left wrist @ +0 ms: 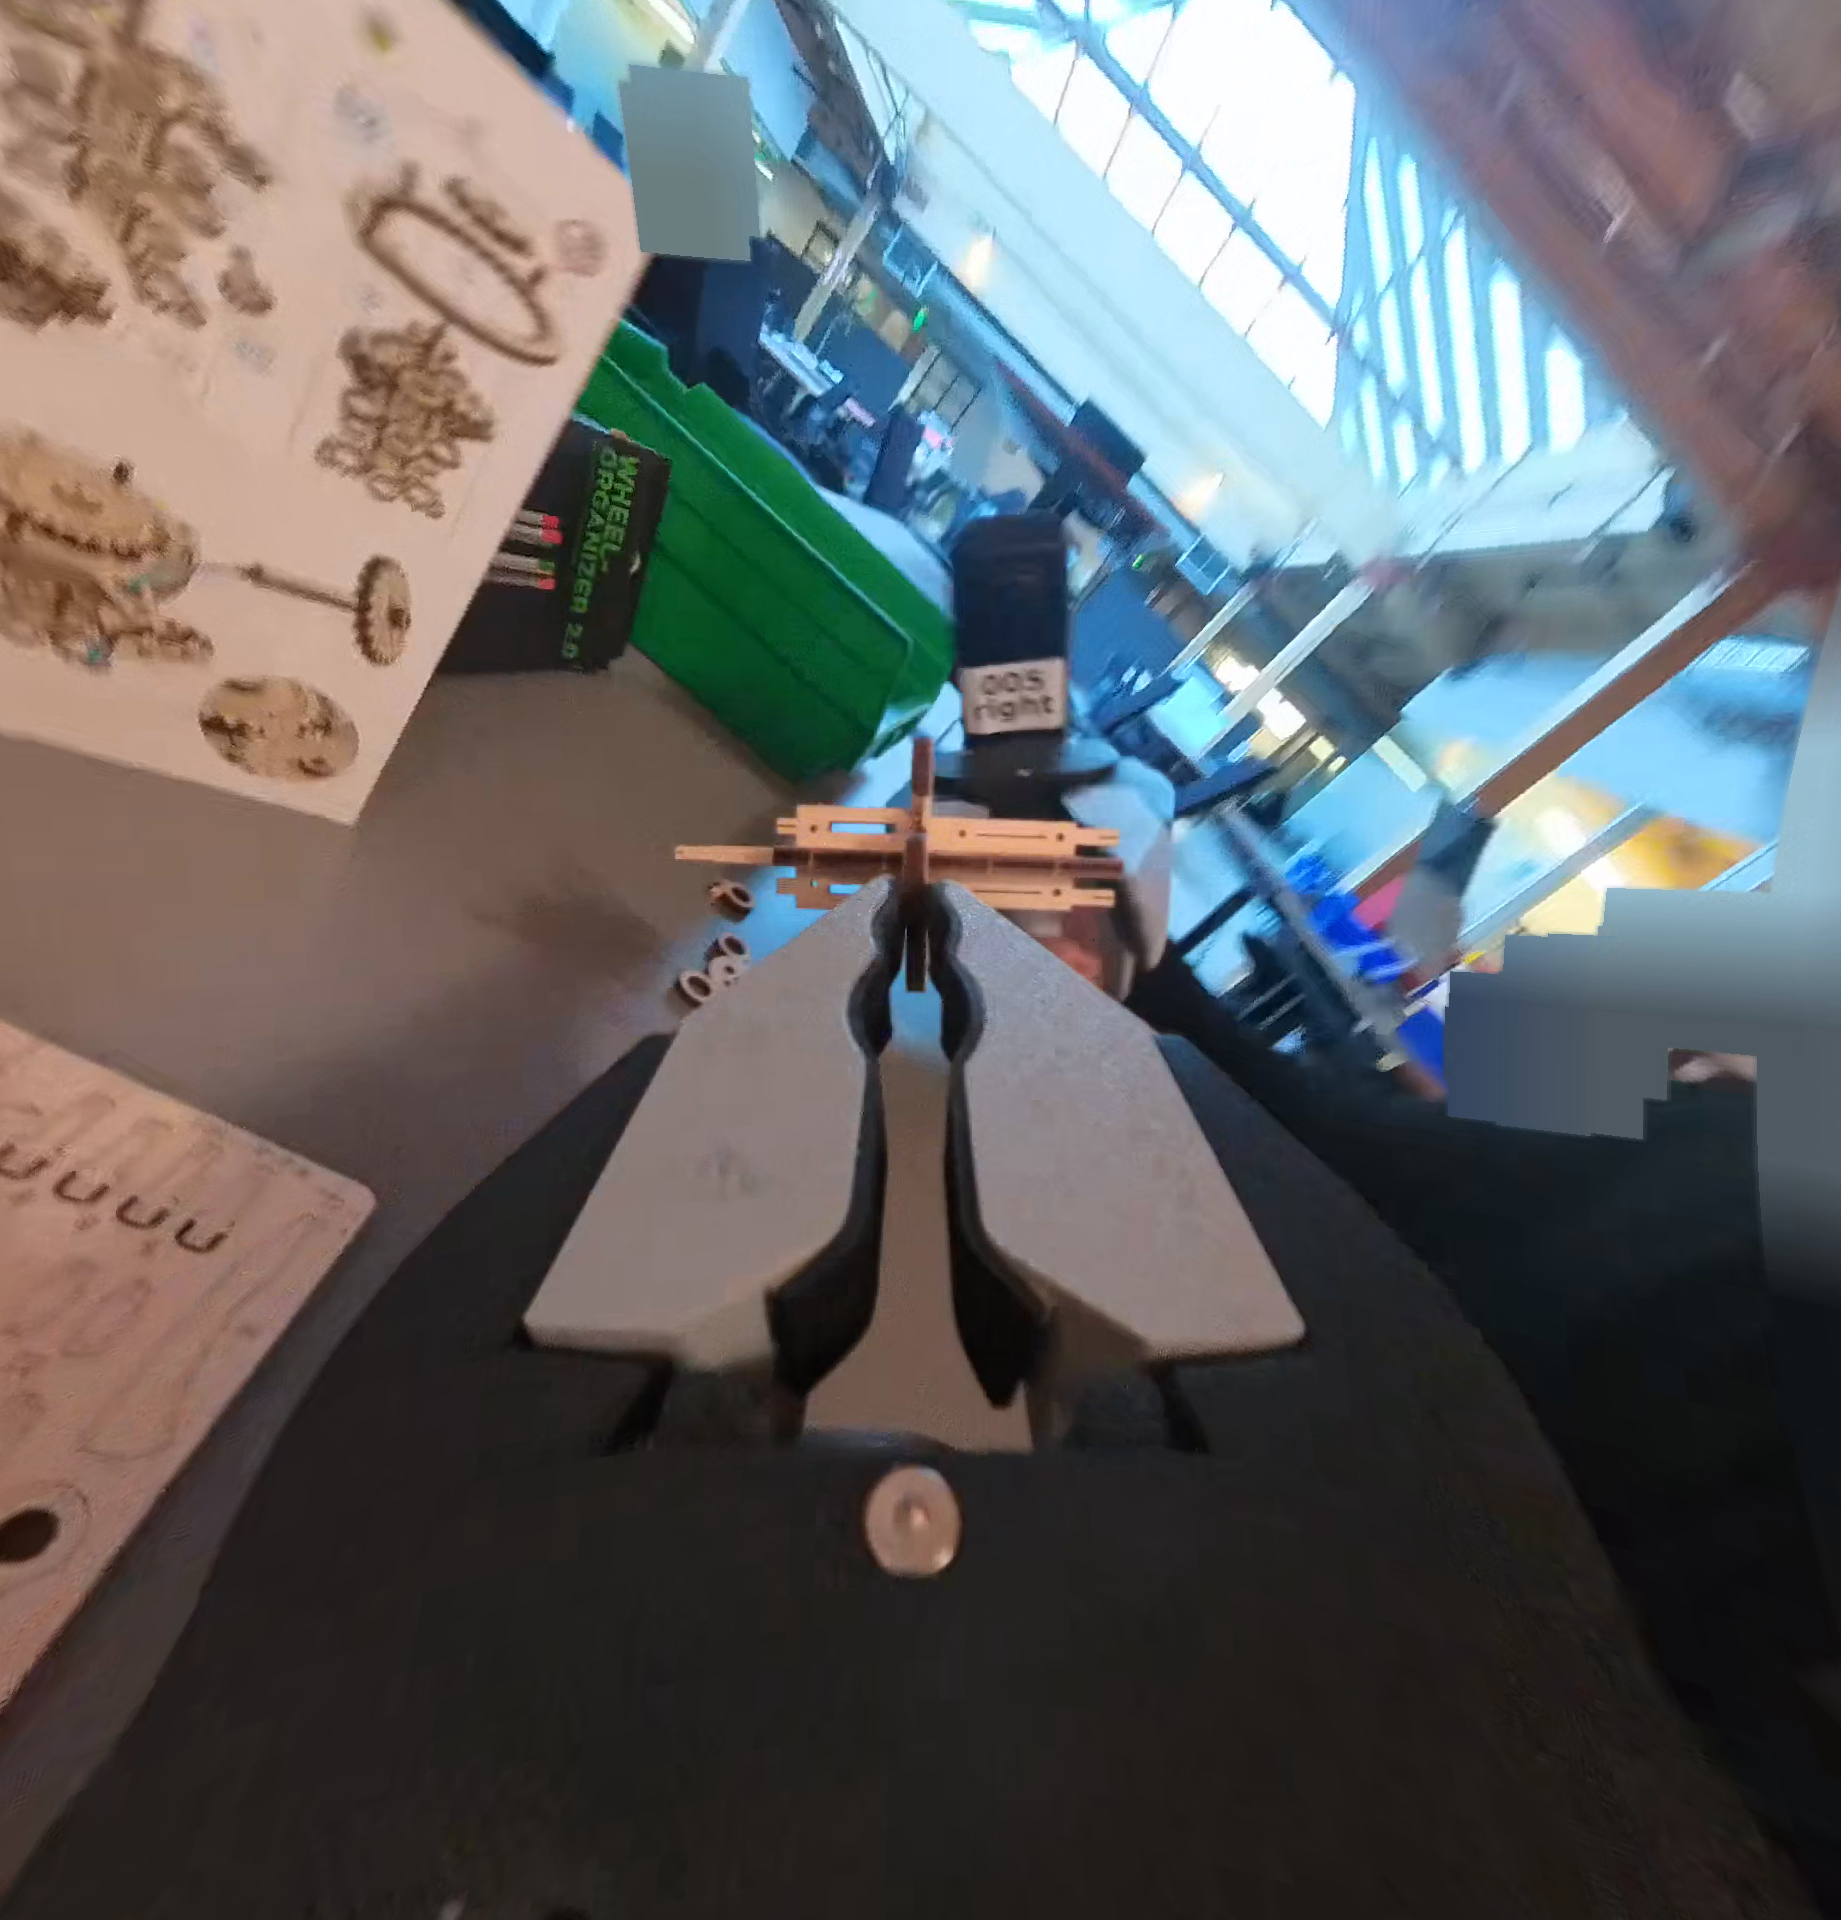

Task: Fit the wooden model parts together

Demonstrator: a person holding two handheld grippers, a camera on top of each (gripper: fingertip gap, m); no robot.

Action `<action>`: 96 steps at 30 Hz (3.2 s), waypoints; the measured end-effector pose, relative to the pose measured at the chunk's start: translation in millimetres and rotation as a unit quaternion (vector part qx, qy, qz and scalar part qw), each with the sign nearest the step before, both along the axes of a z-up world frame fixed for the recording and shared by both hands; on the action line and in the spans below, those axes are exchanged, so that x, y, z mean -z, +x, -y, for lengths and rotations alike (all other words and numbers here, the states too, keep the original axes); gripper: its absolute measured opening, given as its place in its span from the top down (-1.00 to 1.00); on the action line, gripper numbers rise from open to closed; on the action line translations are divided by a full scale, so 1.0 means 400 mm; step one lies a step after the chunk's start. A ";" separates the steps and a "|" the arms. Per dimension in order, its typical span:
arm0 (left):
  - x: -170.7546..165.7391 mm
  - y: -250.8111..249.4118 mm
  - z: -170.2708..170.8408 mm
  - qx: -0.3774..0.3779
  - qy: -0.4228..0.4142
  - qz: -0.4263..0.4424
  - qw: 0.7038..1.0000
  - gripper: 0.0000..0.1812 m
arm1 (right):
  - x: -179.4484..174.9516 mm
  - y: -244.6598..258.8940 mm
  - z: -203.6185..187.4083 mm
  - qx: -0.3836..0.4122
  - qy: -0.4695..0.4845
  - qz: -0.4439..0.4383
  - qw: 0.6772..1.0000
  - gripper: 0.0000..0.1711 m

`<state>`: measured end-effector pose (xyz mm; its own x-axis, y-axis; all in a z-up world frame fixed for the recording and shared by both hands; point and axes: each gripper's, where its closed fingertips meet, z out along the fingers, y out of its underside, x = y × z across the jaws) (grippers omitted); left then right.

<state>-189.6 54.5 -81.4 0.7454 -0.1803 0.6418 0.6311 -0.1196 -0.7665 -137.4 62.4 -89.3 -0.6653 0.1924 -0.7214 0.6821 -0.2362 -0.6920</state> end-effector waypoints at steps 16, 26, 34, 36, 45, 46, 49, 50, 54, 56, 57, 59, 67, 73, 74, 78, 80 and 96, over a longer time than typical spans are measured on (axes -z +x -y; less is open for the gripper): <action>0.086 0.051 -0.047 0.048 -0.070 0.120 0.989 1.00 | 0.017 -0.069 -0.023 0.184 0.381 -0.342 0.839 0.69; 0.090 0.059 -0.037 0.051 -0.109 -0.010 0.993 0.96 | 0.044 -0.063 -0.035 0.139 0.328 -0.251 0.900 0.84; 0.102 0.041 -0.027 0.000 -0.148 -0.231 0.962 0.51 | 0.090 -0.068 -0.048 0.130 0.362 -0.218 0.897 0.84; 0.097 0.047 -0.031 -0.005 -0.138 -0.274 0.952 0.58 | 0.087 -0.056 -0.033 0.114 0.350 -0.216 0.904 0.84; 0.125 0.116 -0.037 0.058 -0.128 -0.338 0.931 0.83 | 0.079 -0.026 0.009 0.071 0.319 -0.211 0.921 0.84; 0.127 0.121 -0.034 0.066 -0.126 -0.342 0.929 0.83 | 0.081 -0.021 0.011 0.065 0.318 -0.210 0.922 0.84; 0.132 0.138 -0.024 0.093 -0.122 -0.354 0.923 0.84 | 0.086 -0.005 0.019 0.045 0.313 -0.204 0.927 0.84; 0.134 0.145 -0.019 0.104 -0.123 -0.353 0.922 0.84 | 0.086 -0.001 0.021 0.039 0.310 -0.203 0.928 0.85; 0.128 0.154 -0.010 0.122 -0.115 -0.342 0.925 0.83 | 0.095 0.003 0.020 0.036 0.327 -0.208 0.921 0.85; 0.123 0.155 -0.006 0.128 -0.110 -0.336 0.926 0.86 | 0.094 0.010 0.024 0.030 0.324 -0.209 0.922 0.85; 0.122 0.151 -0.004 0.126 -0.110 -0.338 0.926 0.91 | 0.094 0.010 0.024 0.030 0.325 -0.210 0.922 0.85; 0.119 0.144 -0.005 0.119 -0.108 -0.345 0.925 0.96 | 0.093 0.011 0.026 0.030 0.325 -0.211 0.921 0.85; 0.121 0.153 -0.007 0.121 -0.100 -0.380 0.912 1.00 | 0.091 0.012 0.030 0.029 0.321 -0.214 0.922 0.84; 0.116 0.134 -0.005 0.105 -0.099 -0.385 0.912 0.99 | 0.053 -0.001 -0.030 0.073 0.317 -0.228 0.918 0.70; 0.112 0.131 -0.005 0.102 -0.096 -0.386 0.912 0.99 | 0.047 -0.008 -0.048 0.088 0.318 -0.230 0.916 0.70; 0.105 0.118 -0.005 0.086 -0.088 -0.402 0.907 1.00 | 0.038 -0.032 -0.099 0.128 0.315 -0.215 0.915 0.70; 0.103 0.110 -0.007 0.075 -0.086 -0.417 0.902 1.00 | 0.038 -0.043 -0.113 0.145 0.319 -0.208 0.913 0.71; 0.109 0.084 -0.010 0.052 -0.105 -0.414 0.902 1.00 | 0.061 -0.056 -0.122 0.157 0.335 -0.190 0.909 0.72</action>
